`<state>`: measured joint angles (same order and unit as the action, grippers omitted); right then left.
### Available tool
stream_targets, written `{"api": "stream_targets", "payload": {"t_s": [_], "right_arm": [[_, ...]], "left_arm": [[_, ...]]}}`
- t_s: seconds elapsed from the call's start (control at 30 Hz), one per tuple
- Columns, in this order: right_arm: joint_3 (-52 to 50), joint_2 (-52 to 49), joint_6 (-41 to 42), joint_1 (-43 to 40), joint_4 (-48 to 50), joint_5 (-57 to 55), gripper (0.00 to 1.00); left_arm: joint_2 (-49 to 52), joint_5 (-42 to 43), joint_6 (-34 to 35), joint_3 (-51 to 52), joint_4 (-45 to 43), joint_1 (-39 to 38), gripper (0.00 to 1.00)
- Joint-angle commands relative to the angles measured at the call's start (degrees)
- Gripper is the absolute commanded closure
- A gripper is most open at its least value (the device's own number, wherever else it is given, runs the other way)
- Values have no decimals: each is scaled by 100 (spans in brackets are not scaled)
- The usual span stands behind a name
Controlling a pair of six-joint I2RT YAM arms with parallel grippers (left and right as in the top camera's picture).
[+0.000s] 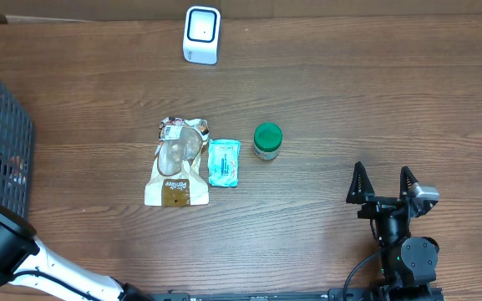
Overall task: Scan the item barcode
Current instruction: 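Reach the left gripper into the basket and grasp the orange snack pack, then carry the orange pack out and set it left of the bread bag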
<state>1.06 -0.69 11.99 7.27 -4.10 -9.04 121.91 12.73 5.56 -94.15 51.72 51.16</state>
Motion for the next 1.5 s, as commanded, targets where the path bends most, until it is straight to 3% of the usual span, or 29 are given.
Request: {"api": "stream_targets", "payload": {"t_s": [0.0,0.2,0.47,0.6,0.7,0.9,1.07,1.27,1.47], "right_arm": [[-59,39,-20,22,31,-35,0],[-59,39,-20,22,31,-35,0],[-59,39,-20,22,31,-37,0],[-59,39,-20,22,31,-35,0],[-59,39,-20,22,31,-35,0],[-59,39,-20,22,31,-35,0],[-59,39,-20,22,31,-35,0],[-59,39,-20,22,31,-35,0],[-59,39,-20,22,31,-35,0]], "left_arm": [[-249,-260,232,238,232,22,96],[-1635,-201,868,238,208,20,96],[-4194,229,1432,236,-127,-4,96],[-5381,411,1521,238,-149,-531,96],[-5722,334,1473,240,101,-1080,96],[-5683,273,1154,446,977,-2297,96],[-5316,186,1093,1421,1174,-3152,96],[-4321,184,1117,3436,-291,-3845,96],[-3303,177,1091,4146,-1482,-3912,94]]}}
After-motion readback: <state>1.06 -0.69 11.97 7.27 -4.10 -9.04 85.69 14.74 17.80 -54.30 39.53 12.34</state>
